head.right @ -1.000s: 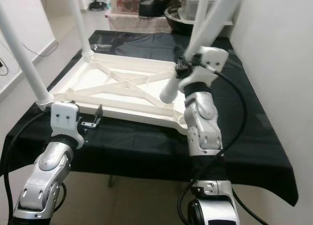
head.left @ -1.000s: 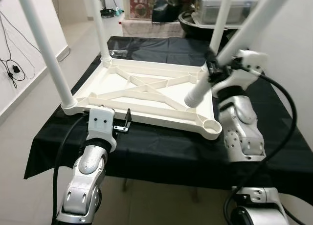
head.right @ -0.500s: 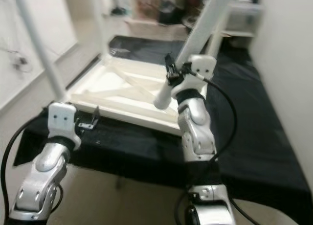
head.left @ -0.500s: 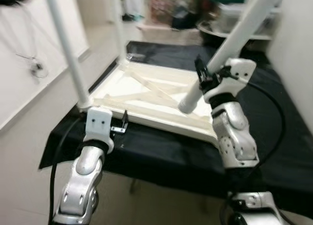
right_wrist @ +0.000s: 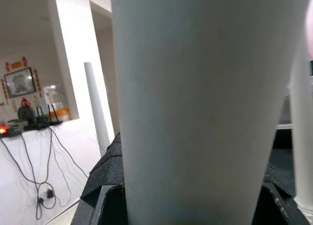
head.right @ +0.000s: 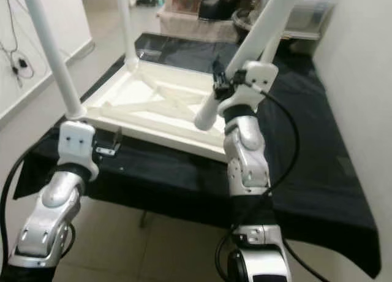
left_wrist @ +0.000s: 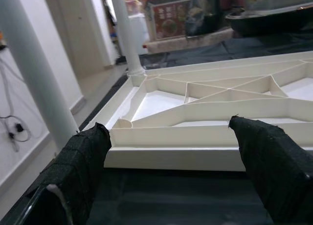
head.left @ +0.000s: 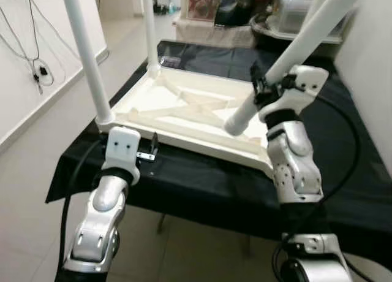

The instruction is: Building children table

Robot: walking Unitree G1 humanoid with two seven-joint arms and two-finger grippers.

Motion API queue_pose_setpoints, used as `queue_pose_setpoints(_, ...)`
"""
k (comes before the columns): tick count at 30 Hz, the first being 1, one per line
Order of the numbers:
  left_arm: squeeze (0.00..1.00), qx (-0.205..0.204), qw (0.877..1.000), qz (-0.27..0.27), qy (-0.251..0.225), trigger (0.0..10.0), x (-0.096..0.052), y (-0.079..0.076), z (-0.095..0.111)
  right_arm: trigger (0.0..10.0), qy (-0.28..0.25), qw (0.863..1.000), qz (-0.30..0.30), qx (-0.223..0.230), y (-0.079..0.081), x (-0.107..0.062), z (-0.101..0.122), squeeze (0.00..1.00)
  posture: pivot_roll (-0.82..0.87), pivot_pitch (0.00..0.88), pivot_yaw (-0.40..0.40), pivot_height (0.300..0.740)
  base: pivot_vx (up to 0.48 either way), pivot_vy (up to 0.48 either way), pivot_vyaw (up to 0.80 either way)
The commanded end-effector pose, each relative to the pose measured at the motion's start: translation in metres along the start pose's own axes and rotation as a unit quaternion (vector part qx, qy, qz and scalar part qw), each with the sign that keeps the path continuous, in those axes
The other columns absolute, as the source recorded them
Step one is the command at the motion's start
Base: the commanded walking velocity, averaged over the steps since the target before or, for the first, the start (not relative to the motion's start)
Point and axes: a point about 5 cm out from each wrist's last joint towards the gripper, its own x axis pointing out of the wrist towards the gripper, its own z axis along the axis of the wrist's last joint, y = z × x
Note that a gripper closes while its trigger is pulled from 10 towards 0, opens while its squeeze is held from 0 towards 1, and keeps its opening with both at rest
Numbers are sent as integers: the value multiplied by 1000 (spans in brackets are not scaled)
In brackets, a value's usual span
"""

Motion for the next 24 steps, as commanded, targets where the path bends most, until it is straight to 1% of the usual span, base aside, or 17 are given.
queue_pose_setpoints(1, 0, -5, 1000, -4, 6, 10000, -2, -2, -3, 10000, -6, 1000, -4, 0, -3, 1, 2, 0, 81, 135, -64, 740, 0, 0, 0)
queue_pose_setpoints(16, 0, -10, 1000, 0, 9, 10000, -1, -1, -4, 10000, -8, 1000, -9, -4, -6, 1, 3, 0, 84, 125, -58, 740, 0, 0, 0)
queue_pose_setpoints(18, 0, -13, 1000, -5, 8, 10000, -1, -2, -4, 10000, -9, 1000, -19, -4, -13, 3, 5, 0, 83, 126, -59, 740, 0, 0, 0)
queue_pose_setpoints(20, 0, -15, 1000, -6, 7, 10000, -1, -2, -4, 10000, -10, 1000, -21, -6, -14, 4, 6, 0, 83, 126, -59, 740, 0, 0, 0)
queue_pose_setpoints(21, 0, -17, 1000, -8, 8, 10000, -2, -3, -4, 10000, -10, 1000, -25, -11, -19, 7, 8, 0, 81, 129, -60, 740, 0, 0, -800)
queue_pose_setpoints(22, 0, -17, 1000, -8, 8, 10000, -2, -3, -4, 10000, -10, 1000, -25, -11, -19, 7, 8, 0, 81, 129, -60, 740, 0, 0, -800)
queue_pose_setpoints(24, 0, -20, 1000, -11, 11, 10000, -4, -5, -5, 10000, -9, 999, -28, -16, -24, 9, 10, 0, 81, 138, -62, 740, 0, 0, -800)
